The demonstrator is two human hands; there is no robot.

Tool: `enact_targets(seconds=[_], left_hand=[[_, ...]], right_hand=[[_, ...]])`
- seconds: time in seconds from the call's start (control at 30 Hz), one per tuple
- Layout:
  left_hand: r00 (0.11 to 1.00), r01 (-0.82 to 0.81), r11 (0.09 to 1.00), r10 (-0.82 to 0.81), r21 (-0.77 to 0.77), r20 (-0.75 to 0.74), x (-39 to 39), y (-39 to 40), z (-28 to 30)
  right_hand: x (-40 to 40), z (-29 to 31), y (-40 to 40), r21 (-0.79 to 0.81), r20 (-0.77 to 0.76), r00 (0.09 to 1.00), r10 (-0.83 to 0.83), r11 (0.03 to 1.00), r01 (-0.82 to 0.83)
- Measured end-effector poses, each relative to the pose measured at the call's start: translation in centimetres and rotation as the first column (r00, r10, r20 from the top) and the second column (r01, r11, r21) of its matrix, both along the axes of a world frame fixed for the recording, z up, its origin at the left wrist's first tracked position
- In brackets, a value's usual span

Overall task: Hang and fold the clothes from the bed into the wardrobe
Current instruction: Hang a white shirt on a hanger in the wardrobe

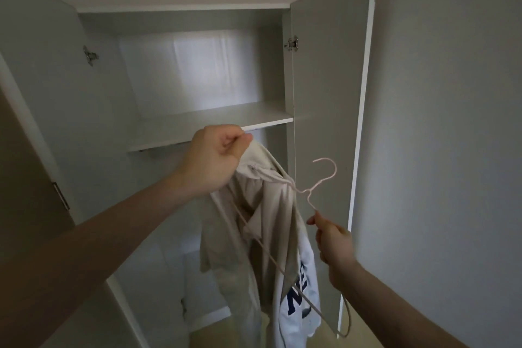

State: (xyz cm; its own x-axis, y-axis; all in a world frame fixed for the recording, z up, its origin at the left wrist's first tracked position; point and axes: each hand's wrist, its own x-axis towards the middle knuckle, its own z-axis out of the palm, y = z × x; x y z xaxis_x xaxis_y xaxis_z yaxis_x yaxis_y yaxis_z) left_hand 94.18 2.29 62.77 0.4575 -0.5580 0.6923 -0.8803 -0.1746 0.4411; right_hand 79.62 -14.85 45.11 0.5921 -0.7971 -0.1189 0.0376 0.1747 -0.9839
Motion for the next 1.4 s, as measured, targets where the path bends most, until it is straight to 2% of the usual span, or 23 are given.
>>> enact_targets(seconds=[0.07,0.1,0.17,0.23,0.37,0.47,0.53,0.57,0.6,0.63,0.67,0.73,0.83,0.93,0.97,1.13,1.23,1.33,1.4], left_hand=[[0.993,0.098,0.993,-0.102,0.062,0.053,-2.0,1.4,-1.4],[0.987,0.114,0.984,-0.128,0.140,0.101,-2.9,2.0,-2.3],[0.957,0.035,0.943,-0.127,0.331,0.260,-4.2,2.9,-4.1],[0.888,-0.036,0.891,-0.179,0.453,0.424,-4.7,3.0,-5.5],[0.827,-0.087,0.785,-0.286,0.613,0.484,-4.7,2.4,-5.2],[0.813,0.032,0.760,-0.397,0.650,0.425,-4.0,1.1,-2.0],[0.821,0.199,0.857,-0.410,0.475,0.396,-2.2,-0.3,0.9],[0.832,0.189,0.909,-0.349,0.370,0.432,-0.8,-1.1,2.3],[0.841,0.104,0.930,-0.272,0.353,0.468,0.5,-2.0,3.6],[0.841,0.004,0.904,-0.234,0.427,0.488,1.8,-3.0,4.5],[0.841,-0.076,0.839,-0.237,0.539,0.487,3.1,-4.1,4.6],[0.832,-0.162,0.751,-0.245,0.640,0.498,4.4,-6.1,3.5],[0.773,-0.168,0.828,-0.227,0.535,0.593,4.9,-8.2,0.5],[0.730,-0.056,0.889,-0.274,0.454,0.626,5.6,-9.2,-3.0],[0.740,-0.041,0.898,-0.267,0.438,0.617,5.8,-9.4,-3.7],[0.801,-0.054,0.927,-0.182,0.371,0.571,7.6,-9.5,-4.9],[0.760,-0.083,0.942,-0.152,0.326,0.632,7.9,-9.5,-4.2],[0.748,-0.135,0.935,-0.120,0.327,0.653,7.9,-9.6,-3.2],[0.752,-0.154,0.933,-0.104,0.327,0.650,8.0,-9.2,-2.4]], right_hand=[[-0.2,0.1,-0.1,-0.029,0.083,0.995,-0.055,0.998,0.058],[-0.4,0.2,-0.2,-0.049,0.129,0.989,-0.074,0.995,0.081],[-0.7,0.2,-0.1,-0.094,0.226,0.969,-0.096,0.988,0.120],[-0.9,0.0,0.3,-0.148,0.311,0.944,-0.107,0.976,0.159],[-0.5,0.1,0.9,-0.228,0.446,0.891,-0.083,0.952,0.203],[-0.5,1.0,0.4,-0.244,0.489,0.871,-0.042,0.952,0.183],[-0.5,1.9,-0.2,-0.252,0.504,0.863,-0.040,0.949,0.191],[-0.6,2.2,-0.4,-0.257,0.512,0.858,-0.046,0.945,0.204],[-0.5,2.4,-0.7,-0.258,0.519,0.853,-0.054,0.942,0.216],[-0.4,2.4,-0.9,-0.258,0.516,0.855,-0.061,0.940,0.223],[-0.4,2.4,-1.2,-0.258,0.505,0.861,-0.063,0.941,0.220],[-0.6,1.9,-2.1,-0.283,0.484,0.874,-0.051,0.936,0.211],[-1.7,0.8,-4.6,-0.355,0.415,0.909,-0.035,0.914,0.197],[-2.9,0.0,-7.6,-0.351,0.304,0.952,0.036,0.933,0.077],[-3.3,-0.5,-8.5,-0.322,0.281,0.958,0.048,0.945,0.047],[-6.2,-9.0,-10.2,0.071,0.129,0.983,-0.127,0.990,0.119],[-6.6,-14.3,-7.6,0.194,-0.015,1.000,-0.027,0.980,0.029],[-4.9,-15.7,-5.2,0.148,-0.130,0.981,0.146,0.981,-0.126],[-3.8,-15.1,-4.9,-0.018,-0.238,0.952,0.192,0.979,-0.202]])
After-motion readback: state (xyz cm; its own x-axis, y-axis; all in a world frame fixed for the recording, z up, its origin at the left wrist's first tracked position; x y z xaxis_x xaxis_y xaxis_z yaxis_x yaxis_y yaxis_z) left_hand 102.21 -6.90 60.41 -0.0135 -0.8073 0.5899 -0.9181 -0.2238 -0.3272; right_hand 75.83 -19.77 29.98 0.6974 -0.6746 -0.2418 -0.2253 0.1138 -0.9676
